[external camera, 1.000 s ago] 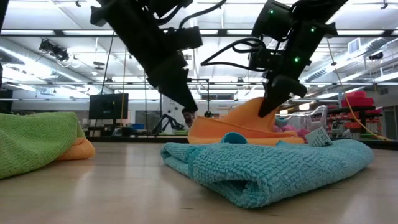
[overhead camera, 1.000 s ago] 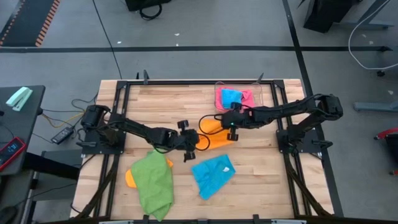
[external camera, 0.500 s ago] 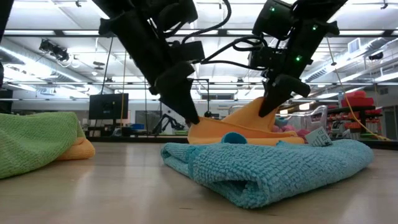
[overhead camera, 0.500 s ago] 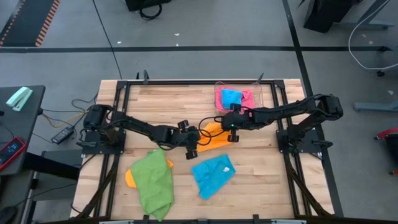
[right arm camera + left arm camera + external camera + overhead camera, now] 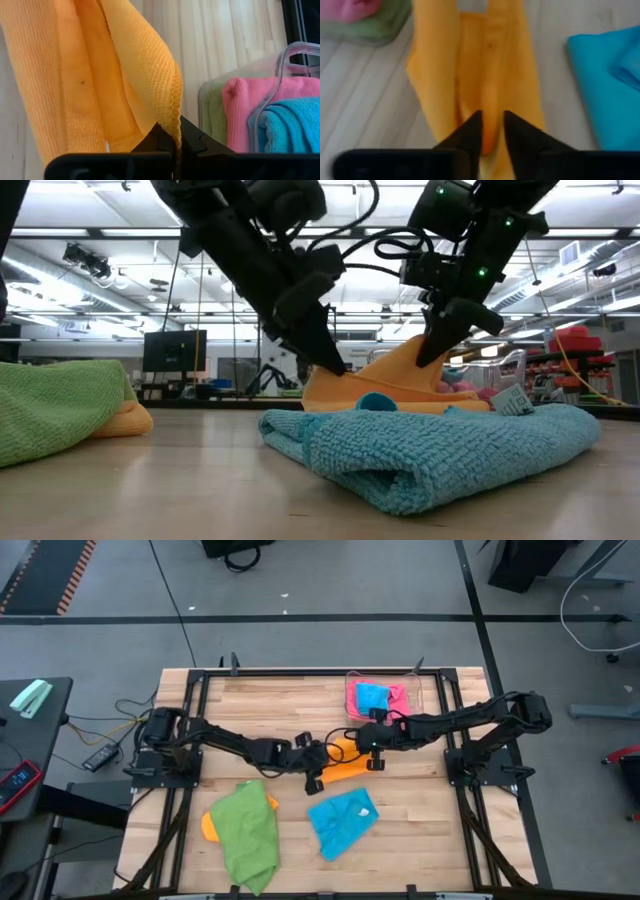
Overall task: Fold microfiber towels
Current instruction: Fold the right yellow towel
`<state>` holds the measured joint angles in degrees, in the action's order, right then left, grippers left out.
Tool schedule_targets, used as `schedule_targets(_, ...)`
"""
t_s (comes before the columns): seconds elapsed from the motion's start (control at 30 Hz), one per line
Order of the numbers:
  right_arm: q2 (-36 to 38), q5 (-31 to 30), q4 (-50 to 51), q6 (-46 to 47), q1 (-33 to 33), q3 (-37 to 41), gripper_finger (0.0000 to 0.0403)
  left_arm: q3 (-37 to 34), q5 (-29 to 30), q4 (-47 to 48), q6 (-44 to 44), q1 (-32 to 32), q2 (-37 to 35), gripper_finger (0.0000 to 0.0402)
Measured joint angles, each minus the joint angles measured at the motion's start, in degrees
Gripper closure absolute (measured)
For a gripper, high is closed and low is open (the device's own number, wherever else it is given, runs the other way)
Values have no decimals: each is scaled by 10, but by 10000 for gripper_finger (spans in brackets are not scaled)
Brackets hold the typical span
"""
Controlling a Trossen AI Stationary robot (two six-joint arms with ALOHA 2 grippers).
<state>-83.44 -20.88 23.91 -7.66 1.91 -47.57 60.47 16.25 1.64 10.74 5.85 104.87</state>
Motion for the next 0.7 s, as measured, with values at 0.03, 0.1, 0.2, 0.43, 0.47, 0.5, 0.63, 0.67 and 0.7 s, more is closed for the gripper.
schedule_targets(0.03,0,0,0,0,-2,0,398,0,0,-1,-8,5,0,346)
schedule_targets(0.1,0,0,0,0,-3,0,398,0,-1,-1,-13,17,0,385)
schedule_targets(0.2,0,0,0,1,-3,0,398,0,-1,-12,-16,34,0,388)
schedule_targets(0.43,0,0,1,1,-3,0,398,0,1,-28,-16,64,-1,395)
schedule_targets(0.47,0,0,1,1,-3,0,398,0,2,-36,-16,69,-1,395)
schedule_targets(0.5,0,0,1,1,-3,0,398,0,2,-44,-17,74,-1,396)
schedule_targets(0.63,0,0,1,1,-3,0,398,0,2,-63,-15,95,-1,397)
schedule_targets(0.67,0,0,1,1,-3,0,398,0,2,-70,-9,101,-1,397)
schedule_targets(0.7,0,0,1,1,-3,0,398,0,2,-84,-6,108,2,398)
